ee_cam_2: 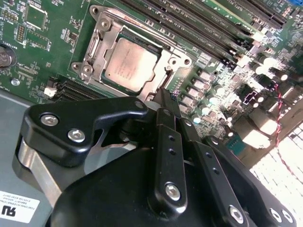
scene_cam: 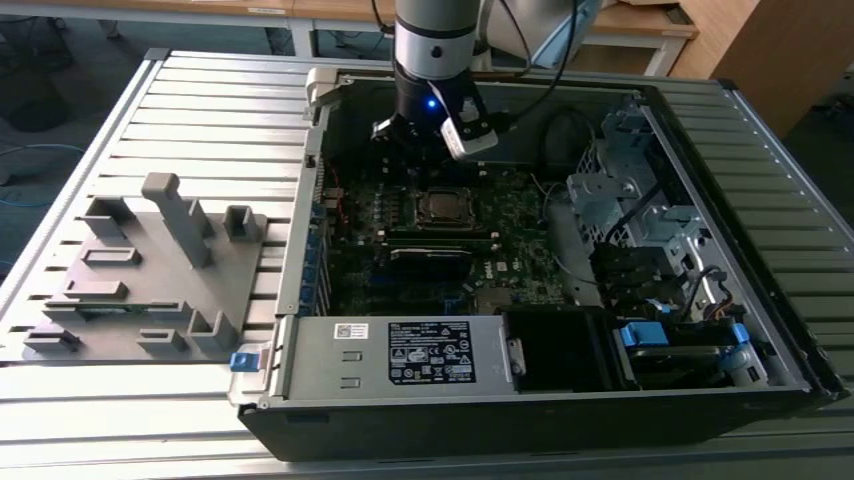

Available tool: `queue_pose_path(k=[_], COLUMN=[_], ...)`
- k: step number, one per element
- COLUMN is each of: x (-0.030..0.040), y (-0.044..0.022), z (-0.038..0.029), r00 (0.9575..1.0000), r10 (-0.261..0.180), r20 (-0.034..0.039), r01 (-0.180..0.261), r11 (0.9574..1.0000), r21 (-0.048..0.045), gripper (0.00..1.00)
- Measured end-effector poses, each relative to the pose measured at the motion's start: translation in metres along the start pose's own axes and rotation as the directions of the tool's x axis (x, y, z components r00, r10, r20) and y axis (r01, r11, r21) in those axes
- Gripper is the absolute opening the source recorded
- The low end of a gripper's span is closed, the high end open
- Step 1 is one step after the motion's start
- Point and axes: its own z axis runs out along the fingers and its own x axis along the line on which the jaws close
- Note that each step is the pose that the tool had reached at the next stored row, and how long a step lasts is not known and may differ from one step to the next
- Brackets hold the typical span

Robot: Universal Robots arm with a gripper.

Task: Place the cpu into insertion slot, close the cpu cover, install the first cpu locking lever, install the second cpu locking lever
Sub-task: 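Install the first cpu locking lever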

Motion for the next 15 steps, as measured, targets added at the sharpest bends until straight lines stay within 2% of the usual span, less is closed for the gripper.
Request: queue_pose_path(k=[4, 11, 15], x=[0.0000, 0.0000, 0.0045], y=[0.0001, 0.0001, -0.0001], z=[-0.0045, -0.0050, -0.0051], r00=[1.0000, 1.0000, 1.0000], r10=[0.000, 0.000, 0.000], r20=[0.0000, 0.0001, 0.0000], r01=[0.000, 0.000, 0.000], r11=[1.0000, 1.0000, 1.0000], r21=[-0.0001, -0.0002, -0.0001], gripper=[0.10, 0.10, 0.10])
